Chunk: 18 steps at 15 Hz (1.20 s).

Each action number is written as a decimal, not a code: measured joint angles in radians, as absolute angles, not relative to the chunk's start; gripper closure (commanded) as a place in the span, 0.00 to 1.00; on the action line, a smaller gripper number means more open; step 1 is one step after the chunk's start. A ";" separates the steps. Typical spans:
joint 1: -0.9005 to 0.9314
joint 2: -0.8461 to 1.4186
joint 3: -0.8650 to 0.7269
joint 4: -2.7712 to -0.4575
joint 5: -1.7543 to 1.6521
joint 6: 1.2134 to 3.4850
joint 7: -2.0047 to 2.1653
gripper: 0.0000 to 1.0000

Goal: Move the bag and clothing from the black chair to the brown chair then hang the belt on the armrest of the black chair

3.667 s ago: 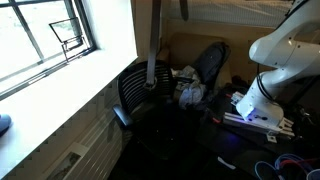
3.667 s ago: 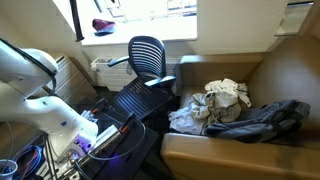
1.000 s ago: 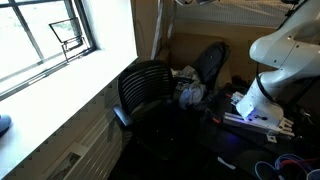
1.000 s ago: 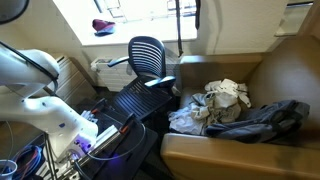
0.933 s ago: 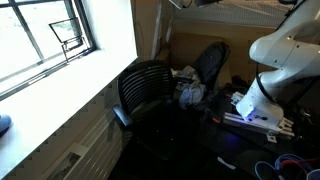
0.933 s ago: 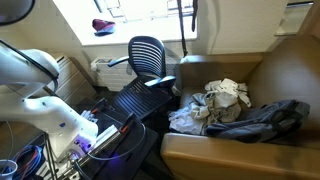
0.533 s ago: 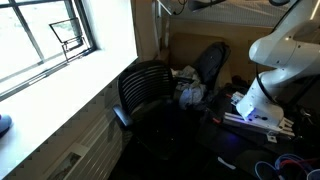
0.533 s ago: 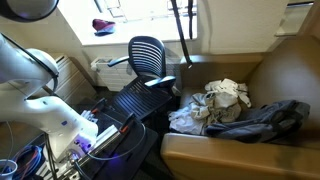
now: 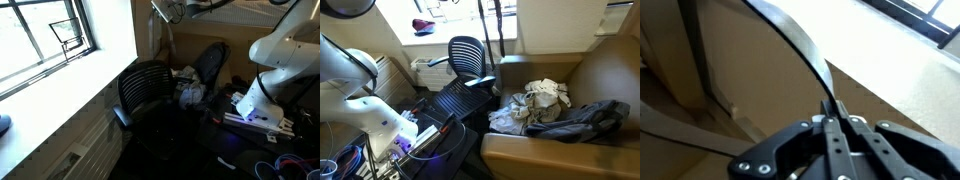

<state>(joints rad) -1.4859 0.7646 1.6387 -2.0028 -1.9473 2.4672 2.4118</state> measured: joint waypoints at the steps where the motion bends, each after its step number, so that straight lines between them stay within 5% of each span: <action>1: -1.467 0.751 1.640 -2.027 -1.884 2.450 2.445 0.99; 9: -1.271 0.542 1.657 -1.985 -1.232 2.168 2.496 0.96; 18: -1.289 0.399 1.651 -2.022 -0.967 2.212 2.576 0.99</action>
<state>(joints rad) -1.2889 0.3986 1.6508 -2.0219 -0.9669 2.2123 2.5756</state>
